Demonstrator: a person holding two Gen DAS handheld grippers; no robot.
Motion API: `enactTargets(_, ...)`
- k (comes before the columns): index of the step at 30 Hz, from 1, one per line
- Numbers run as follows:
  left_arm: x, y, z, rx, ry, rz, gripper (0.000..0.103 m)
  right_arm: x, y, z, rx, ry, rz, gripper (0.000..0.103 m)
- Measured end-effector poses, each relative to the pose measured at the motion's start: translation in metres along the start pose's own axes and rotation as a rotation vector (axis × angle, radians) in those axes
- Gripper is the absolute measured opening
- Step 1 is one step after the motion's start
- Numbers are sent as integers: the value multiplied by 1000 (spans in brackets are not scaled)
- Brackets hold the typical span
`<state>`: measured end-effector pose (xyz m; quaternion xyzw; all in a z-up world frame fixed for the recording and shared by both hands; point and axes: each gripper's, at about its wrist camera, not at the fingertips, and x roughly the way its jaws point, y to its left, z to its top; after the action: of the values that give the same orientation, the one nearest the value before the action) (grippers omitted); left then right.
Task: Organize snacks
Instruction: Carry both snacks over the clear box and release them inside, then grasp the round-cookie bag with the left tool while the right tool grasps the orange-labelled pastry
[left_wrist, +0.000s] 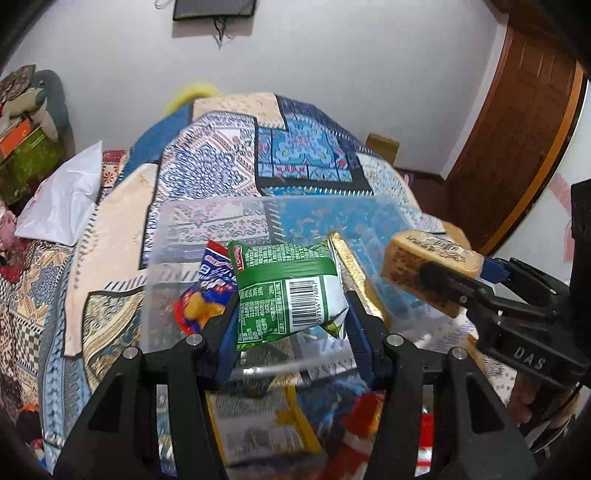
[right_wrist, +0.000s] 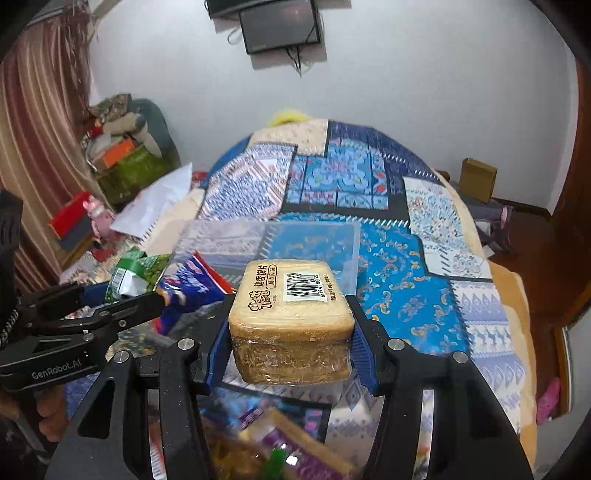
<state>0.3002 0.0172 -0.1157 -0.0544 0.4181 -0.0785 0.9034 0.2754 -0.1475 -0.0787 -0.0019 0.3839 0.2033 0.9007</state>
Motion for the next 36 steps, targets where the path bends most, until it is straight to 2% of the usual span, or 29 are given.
enactTargets(6,34,3,5,13,49,12,52,21,-1,0,-24,35,9,52)
enactTargets(14,45,8,5,2,64,31,53,31,4,-2,-74,58,-22,53)
enactTargets(17,43,7,6,4,56,41,60,30,5,-3,-81,72,-25,53)
enactTargets(22,25,7,3,-2,37,34,62,23,7,-2,-89,70,-40,54)
enactTargets(25,9,8,-1,-11,25,29,62,14,5,-1,-72,60,-36,63)
enactTargets(28,-10,8,-6,-14,8,31,63,-1,3,-2,-55,44,-35,63)
enactTargets(31,-32,7,-16,-19,-10,35,68,-20,1,-4,-49,33,-42,63)
enactTargets(36,-61,3,-38,-10,-12,46,68,-52,-5,-15,-47,10,-65,63)
